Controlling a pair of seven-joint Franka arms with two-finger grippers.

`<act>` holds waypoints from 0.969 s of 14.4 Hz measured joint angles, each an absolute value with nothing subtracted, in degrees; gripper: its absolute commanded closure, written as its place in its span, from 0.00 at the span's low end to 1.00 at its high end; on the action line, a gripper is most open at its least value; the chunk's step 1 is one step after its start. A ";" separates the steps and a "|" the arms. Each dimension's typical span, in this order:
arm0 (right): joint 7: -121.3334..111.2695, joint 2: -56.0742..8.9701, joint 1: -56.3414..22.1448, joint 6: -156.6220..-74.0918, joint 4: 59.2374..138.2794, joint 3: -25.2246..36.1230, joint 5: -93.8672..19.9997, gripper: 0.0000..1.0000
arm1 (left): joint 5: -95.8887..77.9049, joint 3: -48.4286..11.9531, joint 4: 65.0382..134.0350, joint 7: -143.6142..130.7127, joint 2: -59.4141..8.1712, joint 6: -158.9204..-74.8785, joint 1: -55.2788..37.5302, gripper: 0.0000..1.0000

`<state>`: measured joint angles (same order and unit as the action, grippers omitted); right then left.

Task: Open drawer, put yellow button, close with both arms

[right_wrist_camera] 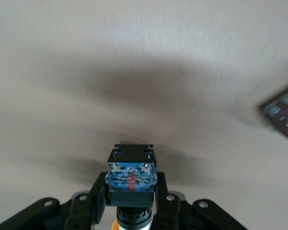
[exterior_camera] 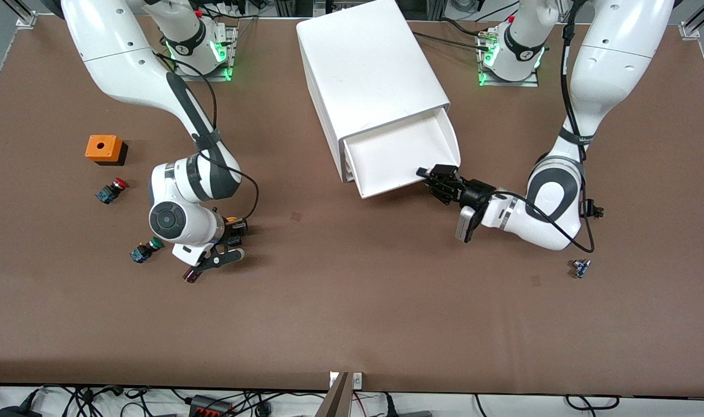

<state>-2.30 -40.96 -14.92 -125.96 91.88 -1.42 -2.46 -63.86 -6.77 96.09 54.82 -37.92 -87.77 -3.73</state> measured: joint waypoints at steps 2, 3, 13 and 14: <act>-2.40 -40.71 -14.92 -125.94 88.43 -1.42 -2.46 1.00 | -63.78 -6.50 95.26 54.96 -38.33 -89.01 -3.67 0.00; -2.43 -40.53 -14.92 -125.91 86.48 -1.43 -2.46 1.00 | -63.78 -6.39 94.95 54.89 -38.37 -89.14 -3.43 0.00; -2.47 -36.91 -19.61 -111.66 67.35 -3.88 -2.49 1.00 | -41.98 -6.39 82.78 19.01 -31.41 -86.65 -1.52 0.00; -2.47 -36.71 -20.49 -109.41 65.82 -3.97 -2.52 1.00 | -36.50 -6.48 81.48 15.97 -30.45 -86.58 -1.53 0.00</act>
<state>-2.47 -36.71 -20.49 -109.41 65.82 -3.97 -2.52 -36.50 -6.48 81.48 15.97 -30.45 -86.58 -1.53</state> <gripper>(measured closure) 0.568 0.000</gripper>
